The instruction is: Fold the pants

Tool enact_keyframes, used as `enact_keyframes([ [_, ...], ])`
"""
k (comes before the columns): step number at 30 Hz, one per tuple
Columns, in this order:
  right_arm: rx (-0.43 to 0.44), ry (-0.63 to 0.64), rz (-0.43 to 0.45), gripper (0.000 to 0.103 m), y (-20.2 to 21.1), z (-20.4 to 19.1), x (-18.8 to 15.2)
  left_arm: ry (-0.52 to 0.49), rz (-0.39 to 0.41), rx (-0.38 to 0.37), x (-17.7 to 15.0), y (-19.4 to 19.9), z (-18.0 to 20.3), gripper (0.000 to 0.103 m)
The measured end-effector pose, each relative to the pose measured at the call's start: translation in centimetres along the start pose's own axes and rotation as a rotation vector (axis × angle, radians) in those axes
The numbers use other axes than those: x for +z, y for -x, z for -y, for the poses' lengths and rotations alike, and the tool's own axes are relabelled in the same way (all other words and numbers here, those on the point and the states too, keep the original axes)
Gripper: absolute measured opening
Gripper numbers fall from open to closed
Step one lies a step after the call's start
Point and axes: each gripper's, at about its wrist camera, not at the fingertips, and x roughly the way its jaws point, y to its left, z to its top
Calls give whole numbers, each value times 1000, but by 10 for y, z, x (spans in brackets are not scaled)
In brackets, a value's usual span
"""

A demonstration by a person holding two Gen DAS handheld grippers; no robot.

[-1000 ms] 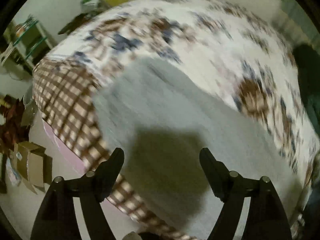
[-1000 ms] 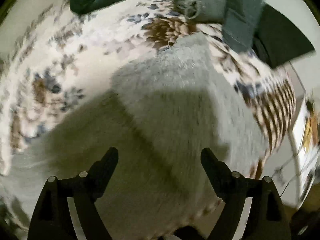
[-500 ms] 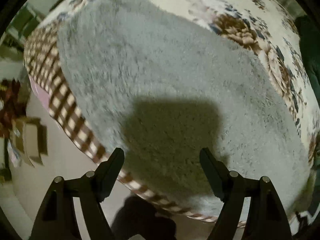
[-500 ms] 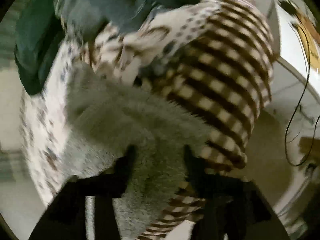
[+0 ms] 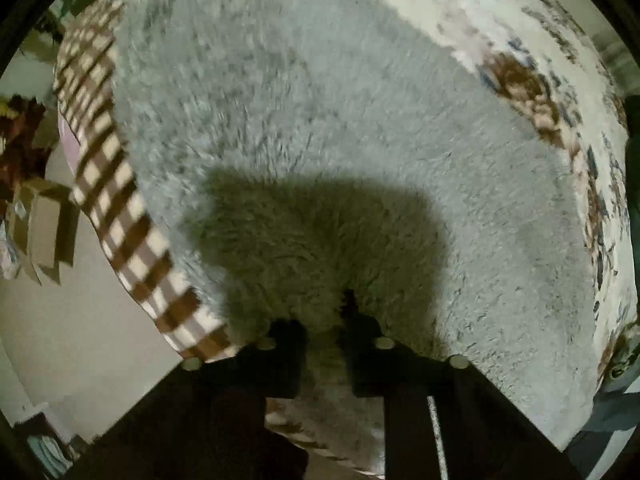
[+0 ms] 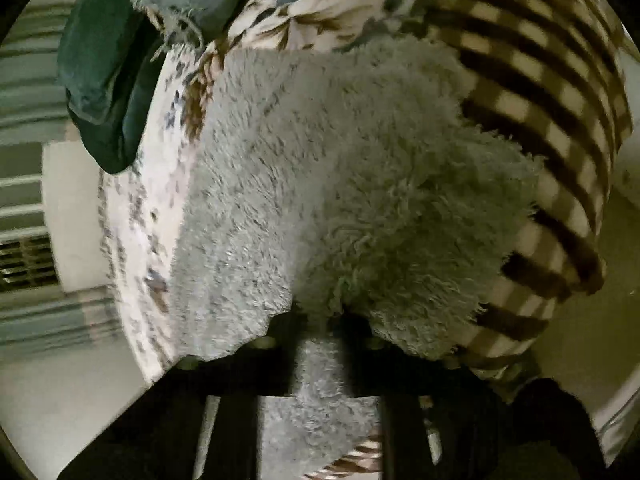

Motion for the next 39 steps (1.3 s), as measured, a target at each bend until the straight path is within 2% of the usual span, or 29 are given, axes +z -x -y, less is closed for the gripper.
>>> enact_keyframes([
  [2,-2,50,18,9,12,-11,-5,-12,20,-11,-1,10,-1,6],
  [6,7,111,27,7,41,-24,-17,-13,60,-56,-3,36,-7,6],
  [10,-16,152,3,7,55,-27,-28,-32,65,-66,-11,48,-18,6],
  [12,-35,173,-61,7,44,-19,-33,-52,59,-55,-10,42,-22,7],
  [15,-82,131,-170,10,21,6,-31,-52,-13,-45,-13,26,-30,10],
  [16,-85,115,-185,14,18,12,-30,-49,-34,-55,-13,21,-29,10],
  [17,-84,107,-184,26,18,16,-28,-50,-33,-57,-15,21,-28,10],
  [18,-73,91,-164,33,23,20,-27,-49,-17,-55,-16,23,-26,10],
  [19,-53,75,-142,43,27,23,-26,-50,1,-59,-17,25,-24,20],
  [20,-37,58,-119,50,32,26,-24,-50,7,-52,-17,26,-23,35],
  [21,-24,38,-83,51,38,29,-21,-45,10,-54,-15,25,-20,42],
  [22,-18,28,-61,52,41,30,-17,-39,18,-62,-14,26,-19,61],
  [23,-20,19,-39,52,42,31,-12,-34,33,-62,-13,27,-19,70],
  [25,0,-25,3,52,41,39,-2,-23,56,-61,-9,30,-22,70],
  [26,5,-36,39,42,41,42,3,-16,60,-67,-8,31,-25,71],
  [27,-66,-21,85,26,39,42,10,-6,68,-69,-6,33,-30,71],
  [28,-112,-17,93,13,36,43,17,6,80,-68,-4,34,-34,71],
  [31,-137,-60,28,13,28,46,28,55,94,-76,3,40,-56,71],
  [33,-162,-15,6,25,36,30,19,100,94,-89,8,43,-71,71],
  [34,-167,12,2,41,39,21,11,134,97,-106,12,47,-83,71],
  [35,-167,42,-9,52,42,9,-3,160,106,-114,17,50,-92,71],
  [37,-149,97,-64,53,39,-13,-35,188,123,-119,27,55,-106,71],
  [39,-121,129,-174,53,15,-36,-76,214,135,-115,41,58,-123,71],
])
